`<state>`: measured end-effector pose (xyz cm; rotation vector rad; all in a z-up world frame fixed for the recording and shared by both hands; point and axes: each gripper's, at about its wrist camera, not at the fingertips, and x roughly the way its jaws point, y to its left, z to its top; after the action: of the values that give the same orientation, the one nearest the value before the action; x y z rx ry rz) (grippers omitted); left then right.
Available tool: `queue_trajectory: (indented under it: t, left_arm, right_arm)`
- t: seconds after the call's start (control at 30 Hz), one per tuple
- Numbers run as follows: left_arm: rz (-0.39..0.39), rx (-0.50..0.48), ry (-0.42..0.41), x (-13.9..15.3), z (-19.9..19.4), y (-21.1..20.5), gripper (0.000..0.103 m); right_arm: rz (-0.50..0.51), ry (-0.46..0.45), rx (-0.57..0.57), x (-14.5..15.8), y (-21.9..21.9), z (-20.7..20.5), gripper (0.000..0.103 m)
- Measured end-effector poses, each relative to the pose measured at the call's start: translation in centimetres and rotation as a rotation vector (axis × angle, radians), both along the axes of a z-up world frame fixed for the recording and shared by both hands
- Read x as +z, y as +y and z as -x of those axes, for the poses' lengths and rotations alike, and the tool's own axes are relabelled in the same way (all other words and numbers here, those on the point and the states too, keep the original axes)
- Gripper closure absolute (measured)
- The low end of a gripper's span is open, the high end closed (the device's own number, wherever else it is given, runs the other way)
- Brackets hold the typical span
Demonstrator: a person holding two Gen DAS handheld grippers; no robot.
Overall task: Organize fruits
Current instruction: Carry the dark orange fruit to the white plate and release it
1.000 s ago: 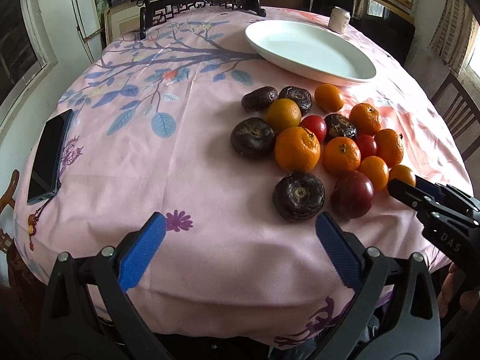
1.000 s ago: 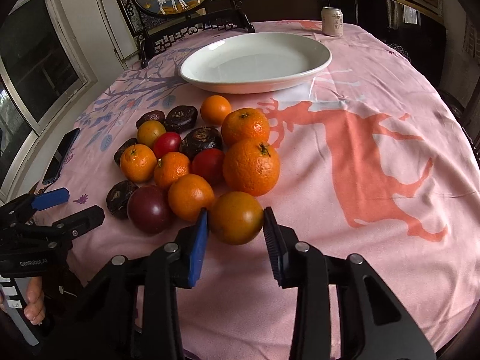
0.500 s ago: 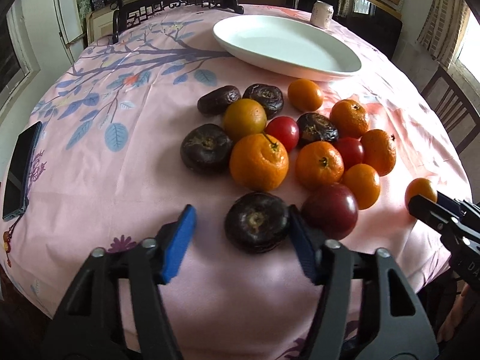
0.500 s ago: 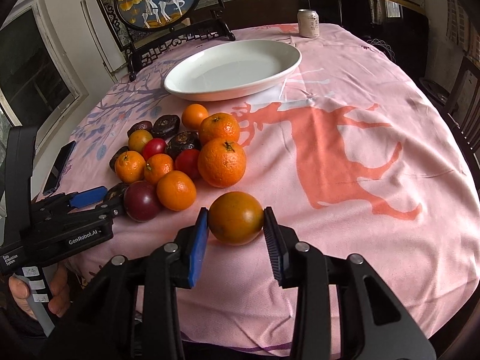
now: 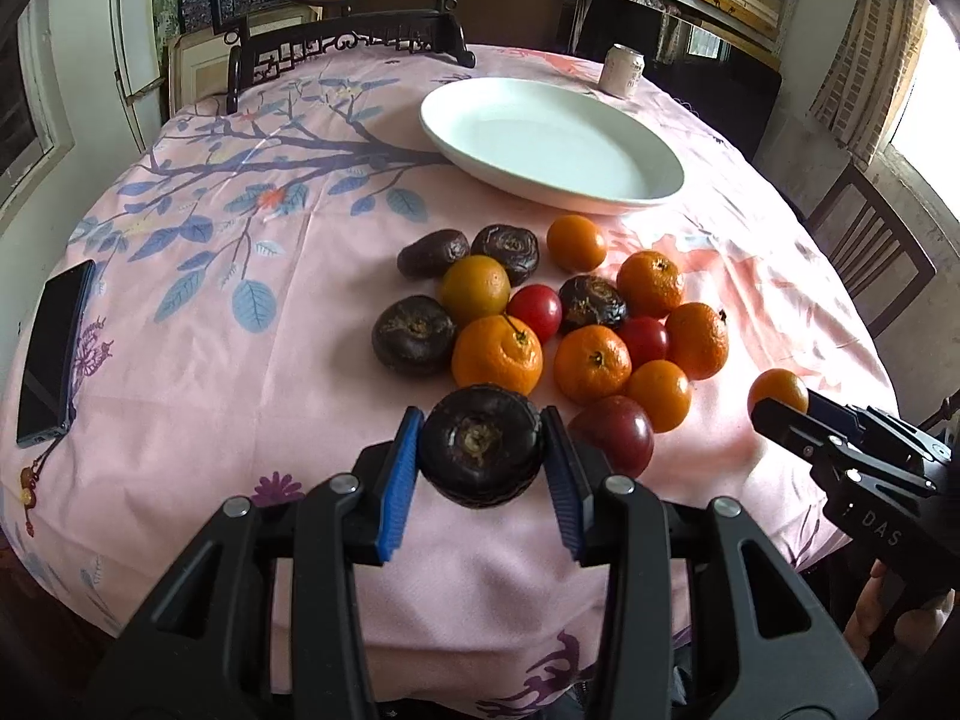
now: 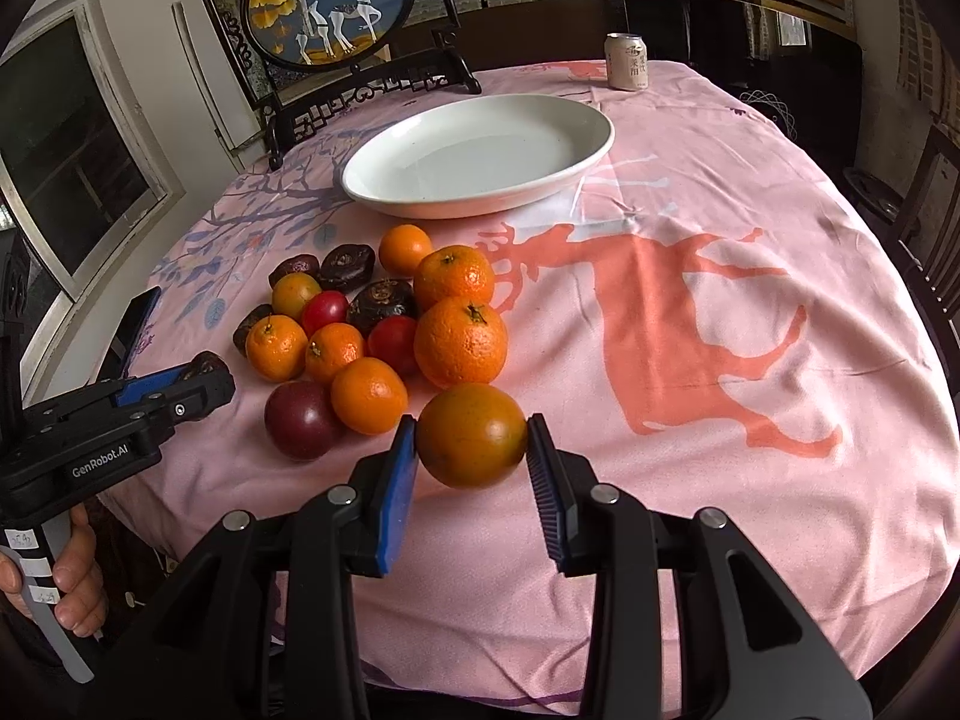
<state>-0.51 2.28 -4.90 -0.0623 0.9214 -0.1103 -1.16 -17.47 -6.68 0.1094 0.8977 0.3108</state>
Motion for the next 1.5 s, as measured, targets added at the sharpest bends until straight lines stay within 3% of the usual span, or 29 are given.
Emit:
queue_trajectory:
  t: [0.2,0.3,0.43,0.53,0.63,0.83,0.9,0.93,0.97,1.1,1.23,1.37,1.5]
  left_arm:
    - [-0.014,-0.016,-0.034,3.5,-4.2,-0.2,0.063]
    - [-0.019,-0.034,-0.024,5.8,-9.6,-0.9,0.063]
    - [-0.018,-0.014,0.025,7.4,-19.9,-2.1,0.063]
    - [-0.022,-0.014,0.082,6.5,-27.3,-3.4,0.063]
    - [-0.027,-0.011,0.122,5.0,-32.2,-4.4,0.063]
    - [-0.033,-0.009,0.164,3.0,-37.0,-5.2,0.061]
    - [-0.045,-0.020,0.144,3.2,-37.2,-5.6,0.043]
    - [-0.047,-0.020,0.125,3.6,-37.1,-5.5,0.023]
    - [-0.041,-0.017,0.103,4.2,-36.7,-5.3,0.019]
    - [-0.009,-0.005,0.063,6.6,-33.3,-3.5,0.019]
    - [-0.037,0.020,-0.003,8.1,-25.7,-1.6,0.014]
    - [-0.039,0.043,-0.048,6.7,-16.4,0.3,0.009]
    - [-0.001,0.070,-0.059,3.8,-8.9,1.9,0.009]
  right_arm:
    - [0.011,-0.013,0.045,1.9,0.5,-3.3,0.066]
    - [0.028,-0.019,0.086,3.9,1.2,-7.8,0.066]
    - [0.026,-0.024,0.114,6.1,2.2,-17.0,0.066]
    - [0.041,0.039,0.116,4.9,3.0,-24.9,0.066]
    - [0.067,0.125,0.100,2.3,3.3,-30.3,0.066]
    - [0.065,0.157,0.078,0.0,3.1,-34.9,0.064]
    - [0.062,0.140,0.071,0.1,3.0,-35.3,0.043]
    - [0.089,0.115,0.055,0.5,3.0,-35.0,0.037]
    - [0.120,0.095,0.047,0.9,3.0,-34.6,0.037]
    - [0.161,0.097,0.051,2.7,2.4,-31.4,0.037]
    - [0.165,0.066,0.105,4.7,2.6,-23.5,0.031]
    - [0.147,-0.011,0.106,4.7,2.6,-13.9,0.008]
    - [0.122,-0.046,0.042,3.6,1.9,-7.7,0.008]
